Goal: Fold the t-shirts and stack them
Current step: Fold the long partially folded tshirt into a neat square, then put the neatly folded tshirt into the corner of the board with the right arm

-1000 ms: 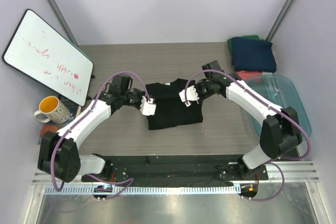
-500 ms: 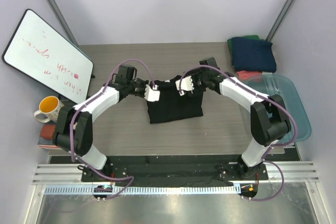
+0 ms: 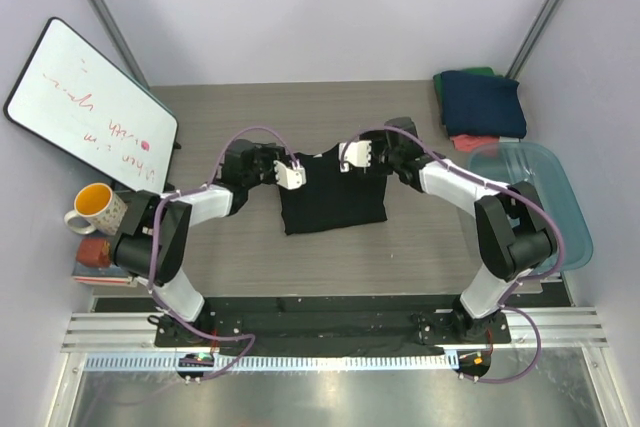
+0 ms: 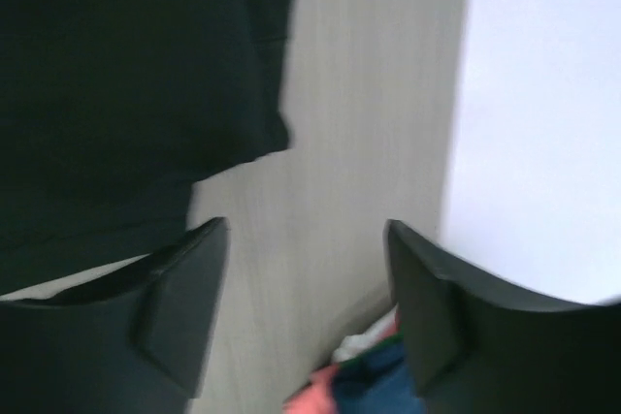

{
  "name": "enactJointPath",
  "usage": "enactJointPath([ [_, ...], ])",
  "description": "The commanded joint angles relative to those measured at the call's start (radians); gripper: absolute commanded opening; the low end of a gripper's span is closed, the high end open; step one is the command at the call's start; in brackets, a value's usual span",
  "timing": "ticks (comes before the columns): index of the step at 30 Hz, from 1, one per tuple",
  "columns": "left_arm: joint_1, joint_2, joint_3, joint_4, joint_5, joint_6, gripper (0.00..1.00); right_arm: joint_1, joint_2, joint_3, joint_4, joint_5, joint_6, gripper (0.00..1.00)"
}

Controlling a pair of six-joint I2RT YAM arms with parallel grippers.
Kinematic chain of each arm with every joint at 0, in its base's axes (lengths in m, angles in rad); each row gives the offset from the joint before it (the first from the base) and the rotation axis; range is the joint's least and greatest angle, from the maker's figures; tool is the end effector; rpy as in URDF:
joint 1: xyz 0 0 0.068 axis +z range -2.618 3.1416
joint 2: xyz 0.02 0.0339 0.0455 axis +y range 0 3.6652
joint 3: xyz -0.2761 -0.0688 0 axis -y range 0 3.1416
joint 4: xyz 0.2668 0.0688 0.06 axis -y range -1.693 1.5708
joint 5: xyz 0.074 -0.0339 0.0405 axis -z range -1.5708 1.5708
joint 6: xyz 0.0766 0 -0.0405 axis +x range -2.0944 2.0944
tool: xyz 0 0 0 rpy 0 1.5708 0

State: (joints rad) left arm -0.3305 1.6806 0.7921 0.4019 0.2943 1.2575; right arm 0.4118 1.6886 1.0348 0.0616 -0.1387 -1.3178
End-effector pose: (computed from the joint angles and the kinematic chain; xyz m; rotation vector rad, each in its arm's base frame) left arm 0.3667 -0.1493 0.1498 1.5810 1.2989 0.2786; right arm 0.3853 0.1798 0.1894 -1.7103 1.3523 -0.3717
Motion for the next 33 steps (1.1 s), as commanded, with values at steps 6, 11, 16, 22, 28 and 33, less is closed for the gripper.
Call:
enactJointPath([
  [6, 0.002, -0.263, 0.107, -0.462, 0.229, -0.079, 0.00, -0.089, 0.051, 0.309, -0.506, -0.268, 0.613, 0.13],
  [11, -0.005, -0.246, 0.199, -0.788, 0.244, -0.078, 0.00, -0.192, 0.118, 0.356, -0.574, -0.427, 0.816, 0.57],
  [16, -0.051, -0.220, 0.168, -0.781, 0.149, 0.011, 0.00, -0.307, 0.247, 0.427, -0.683, -0.562, 0.917, 0.64],
  [22, -0.125, -0.150, 0.186, -0.739, 0.060, 0.069, 0.00, -0.360, 0.371, 0.516, -0.763, -0.702, 0.963, 0.70],
  [28, -0.192, -0.059, 0.289, -0.732, 0.031, 0.052, 0.00, -0.370, 0.436, 0.573, -0.757, -0.757, 1.020, 0.69],
  [33, -0.241, 0.043, 0.360, -0.700, 0.022, 0.069, 0.00, -0.378, 0.471, 0.568, -0.766, -0.768, 1.028, 0.68],
])
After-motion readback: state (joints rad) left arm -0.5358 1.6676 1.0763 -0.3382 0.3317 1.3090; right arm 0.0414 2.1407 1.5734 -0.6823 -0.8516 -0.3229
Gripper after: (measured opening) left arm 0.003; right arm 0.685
